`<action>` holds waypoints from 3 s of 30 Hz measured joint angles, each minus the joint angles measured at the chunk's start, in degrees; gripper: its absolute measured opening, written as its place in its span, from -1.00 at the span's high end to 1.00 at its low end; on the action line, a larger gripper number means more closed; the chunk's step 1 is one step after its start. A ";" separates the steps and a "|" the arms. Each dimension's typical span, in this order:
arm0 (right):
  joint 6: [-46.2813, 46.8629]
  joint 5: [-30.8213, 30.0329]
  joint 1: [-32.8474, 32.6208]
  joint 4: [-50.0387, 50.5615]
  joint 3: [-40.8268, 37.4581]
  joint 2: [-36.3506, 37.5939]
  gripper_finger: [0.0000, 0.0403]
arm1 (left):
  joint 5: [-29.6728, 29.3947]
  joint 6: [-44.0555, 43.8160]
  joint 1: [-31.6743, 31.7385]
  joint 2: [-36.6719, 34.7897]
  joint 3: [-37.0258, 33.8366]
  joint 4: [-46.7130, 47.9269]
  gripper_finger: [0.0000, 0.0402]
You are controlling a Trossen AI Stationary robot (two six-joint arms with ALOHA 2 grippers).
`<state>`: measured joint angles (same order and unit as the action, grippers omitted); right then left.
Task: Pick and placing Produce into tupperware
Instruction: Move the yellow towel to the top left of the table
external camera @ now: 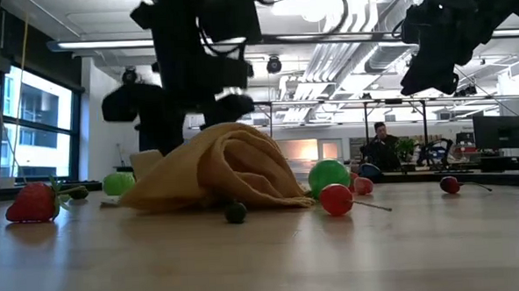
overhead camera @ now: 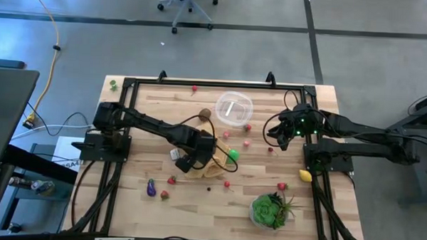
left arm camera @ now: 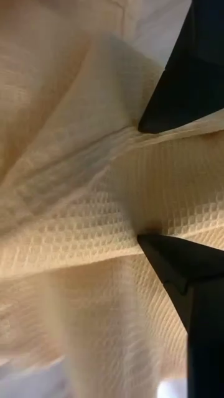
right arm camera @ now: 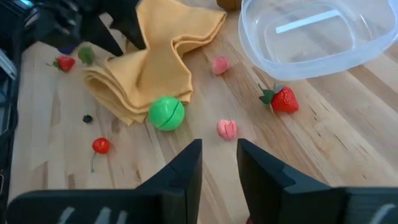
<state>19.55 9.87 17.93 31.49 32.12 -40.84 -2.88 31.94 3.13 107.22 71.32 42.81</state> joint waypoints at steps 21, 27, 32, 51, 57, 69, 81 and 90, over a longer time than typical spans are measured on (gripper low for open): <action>0.09 0.18 0.00 2.51 0.00 -0.02 0.54 | -4.01 -5.27 5.60 4.11 0.14 5.97 0.15; 0.05 0.16 0.00 2.64 0.00 -0.02 0.54 | -9.20 -5.22 5.63 4.22 -0.01 10.25 0.41; -0.04 0.15 0.00 2.64 0.00 -0.02 0.54 | -10.50 -5.22 5.54 4.28 -0.05 10.85 0.64; -0.52 0.15 0.00 3.08 0.00 0.00 0.54 | -12.45 -9.66 5.38 -7.94 -0.17 12.09 0.96; -0.52 0.15 0.00 3.08 0.00 0.00 0.54 | -15.85 -12.91 5.39 -16.08 -0.12 13.95 0.97; -0.35 0.13 0.00 3.04 0.00 0.00 0.54 | -33.44 -18.83 6.67 -28.21 -0.07 16.55 0.99; -0.30 0.11 0.00 2.99 0.00 0.00 0.54 | -38.94 -23.40 22.16 -29.47 -0.01 21.46 0.99; -0.53 0.11 0.01 2.99 0.00 0.00 0.54 | -34.96 -22.73 36.65 -29.17 -0.01 21.43 1.00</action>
<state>19.02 9.98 17.94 34.48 32.12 -40.84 -37.85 9.21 39.78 78.06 71.31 64.24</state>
